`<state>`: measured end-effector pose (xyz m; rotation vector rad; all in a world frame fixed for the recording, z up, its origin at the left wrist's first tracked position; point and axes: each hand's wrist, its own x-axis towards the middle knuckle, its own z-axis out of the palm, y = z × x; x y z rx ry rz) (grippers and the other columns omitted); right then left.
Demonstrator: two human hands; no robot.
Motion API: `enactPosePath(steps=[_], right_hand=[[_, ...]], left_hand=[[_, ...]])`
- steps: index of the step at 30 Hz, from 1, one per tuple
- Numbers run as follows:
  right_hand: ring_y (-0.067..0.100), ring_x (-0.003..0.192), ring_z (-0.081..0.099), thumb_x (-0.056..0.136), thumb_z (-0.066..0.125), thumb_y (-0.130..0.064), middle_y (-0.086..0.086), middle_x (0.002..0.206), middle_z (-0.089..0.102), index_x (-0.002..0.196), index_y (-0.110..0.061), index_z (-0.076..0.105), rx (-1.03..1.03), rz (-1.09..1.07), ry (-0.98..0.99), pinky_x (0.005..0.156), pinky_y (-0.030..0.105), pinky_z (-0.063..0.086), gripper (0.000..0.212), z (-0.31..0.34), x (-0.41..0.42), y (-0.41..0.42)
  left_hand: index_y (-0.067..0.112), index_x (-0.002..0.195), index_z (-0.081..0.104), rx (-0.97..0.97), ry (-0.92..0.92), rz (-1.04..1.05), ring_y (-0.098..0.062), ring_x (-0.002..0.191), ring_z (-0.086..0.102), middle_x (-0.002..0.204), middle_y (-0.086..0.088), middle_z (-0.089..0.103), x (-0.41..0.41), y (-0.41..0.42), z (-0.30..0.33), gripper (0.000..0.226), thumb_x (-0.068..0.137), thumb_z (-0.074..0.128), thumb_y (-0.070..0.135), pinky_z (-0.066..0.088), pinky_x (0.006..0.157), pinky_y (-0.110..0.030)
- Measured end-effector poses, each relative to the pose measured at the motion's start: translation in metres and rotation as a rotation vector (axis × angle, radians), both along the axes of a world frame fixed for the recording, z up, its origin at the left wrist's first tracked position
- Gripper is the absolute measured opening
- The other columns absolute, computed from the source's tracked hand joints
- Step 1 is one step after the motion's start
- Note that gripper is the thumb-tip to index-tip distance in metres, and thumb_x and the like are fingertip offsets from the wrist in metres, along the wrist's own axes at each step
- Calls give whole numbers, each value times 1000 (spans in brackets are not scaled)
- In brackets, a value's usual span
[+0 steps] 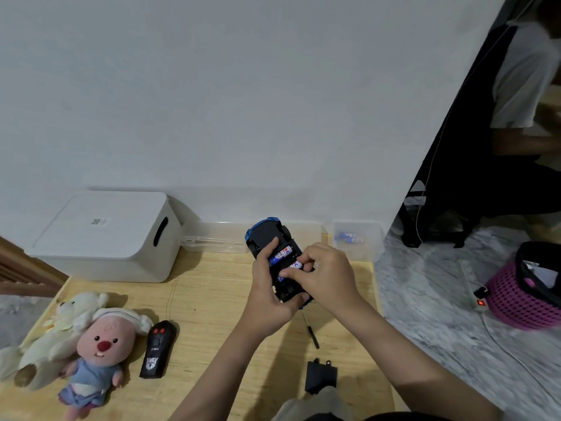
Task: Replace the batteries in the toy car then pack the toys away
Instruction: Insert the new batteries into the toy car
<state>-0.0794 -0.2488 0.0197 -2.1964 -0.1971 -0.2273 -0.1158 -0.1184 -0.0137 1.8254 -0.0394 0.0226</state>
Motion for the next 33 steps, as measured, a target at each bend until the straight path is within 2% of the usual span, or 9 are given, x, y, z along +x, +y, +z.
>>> enactPosePath(steps=[7,15,19,22,23,25,28,30,33], right_hand=[[12,50,45,48,90,-35,-9,52,48,59,-16,49,67,-83,114,49,34,40,47,10,6,-2],[10,53,46,47,86,-55,-6,57,48,59,-17,46,-96,-15,309,51,29,37,57,16,25,-14],[12,53,43,81,65,-50,-2,63,46,73,-14,48,242,-20,539,49,24,35,41,29,27,-19],[16,60,43,97,44,-15,4,73,47,85,-14,45,657,41,805,50,28,35,12,35,29,-25],[16,63,44,95,40,-4,5,76,49,87,-15,44,697,63,830,52,29,37,14,34,29,-27],[16,72,49,94,41,2,7,87,54,91,-16,46,593,105,788,58,29,44,19,31,27,-28],[17,84,59,87,63,-6,13,100,61,92,-19,54,375,98,623,74,34,55,17,22,22,-25],[18,82,62,79,73,-6,12,94,64,89,-18,58,388,34,544,82,38,56,22,19,21,-23],[12,71,62,72,79,-5,3,81,66,81,-18,60,393,-3,444,74,28,55,25,17,19,-21]], left_hand=[[39,142,24,-4,-10,-20,-17,129,46,142,-2,39,3,1,6,99,67,73,-2,47,101,-45],[42,141,24,-17,31,-41,-11,128,46,142,4,38,3,1,7,96,67,74,6,46,103,-42],[39,142,25,-25,55,-55,-10,126,48,141,6,40,0,1,1,96,68,76,5,45,104,-32],[36,142,25,-49,76,-44,-3,121,50,140,6,41,-1,3,-3,95,71,75,-2,45,93,-13],[35,142,25,-52,79,-39,-1,119,51,140,7,42,-1,3,-3,95,71,75,-3,44,91,-10],[35,142,25,-57,82,-36,0,118,51,139,7,42,-1,3,-5,95,71,75,-4,44,90,-9],[34,143,25,-62,77,-36,-4,121,51,140,6,42,0,2,-6,95,70,75,-1,46,94,-14],[33,143,24,-70,71,-33,-8,122,51,141,5,41,1,1,-7,96,70,75,-2,46,94,-15],[32,143,25,-81,62,-30,-10,122,52,141,5,41,2,0,-7,96,70,75,-5,47,92,-15]])
